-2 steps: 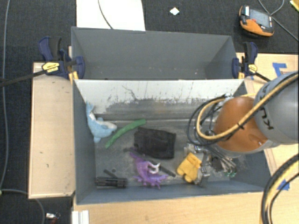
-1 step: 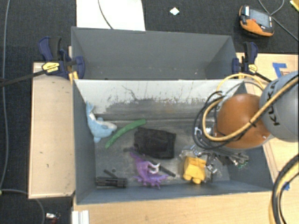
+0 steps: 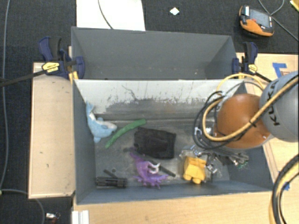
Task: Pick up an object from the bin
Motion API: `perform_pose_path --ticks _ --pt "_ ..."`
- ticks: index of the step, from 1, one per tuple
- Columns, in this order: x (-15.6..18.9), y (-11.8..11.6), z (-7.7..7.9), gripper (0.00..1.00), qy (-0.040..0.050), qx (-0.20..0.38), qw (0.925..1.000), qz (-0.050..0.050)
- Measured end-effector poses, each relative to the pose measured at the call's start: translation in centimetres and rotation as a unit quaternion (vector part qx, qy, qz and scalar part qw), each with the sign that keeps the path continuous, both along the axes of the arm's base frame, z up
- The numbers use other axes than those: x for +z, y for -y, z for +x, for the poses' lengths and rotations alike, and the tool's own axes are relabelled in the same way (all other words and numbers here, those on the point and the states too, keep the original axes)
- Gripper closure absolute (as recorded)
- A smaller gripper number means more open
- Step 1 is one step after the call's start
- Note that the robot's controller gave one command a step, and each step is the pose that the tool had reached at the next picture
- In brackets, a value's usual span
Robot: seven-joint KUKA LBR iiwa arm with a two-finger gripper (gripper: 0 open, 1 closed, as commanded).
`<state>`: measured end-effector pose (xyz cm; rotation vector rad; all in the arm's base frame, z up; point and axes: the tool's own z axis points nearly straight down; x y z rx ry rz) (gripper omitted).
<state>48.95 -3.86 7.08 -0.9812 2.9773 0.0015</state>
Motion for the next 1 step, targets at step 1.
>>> perform_pose_path --ticks 1 --pt "0.65 -0.02 -0.01 1.00 0.0008 0.000 1.0000 0.000"
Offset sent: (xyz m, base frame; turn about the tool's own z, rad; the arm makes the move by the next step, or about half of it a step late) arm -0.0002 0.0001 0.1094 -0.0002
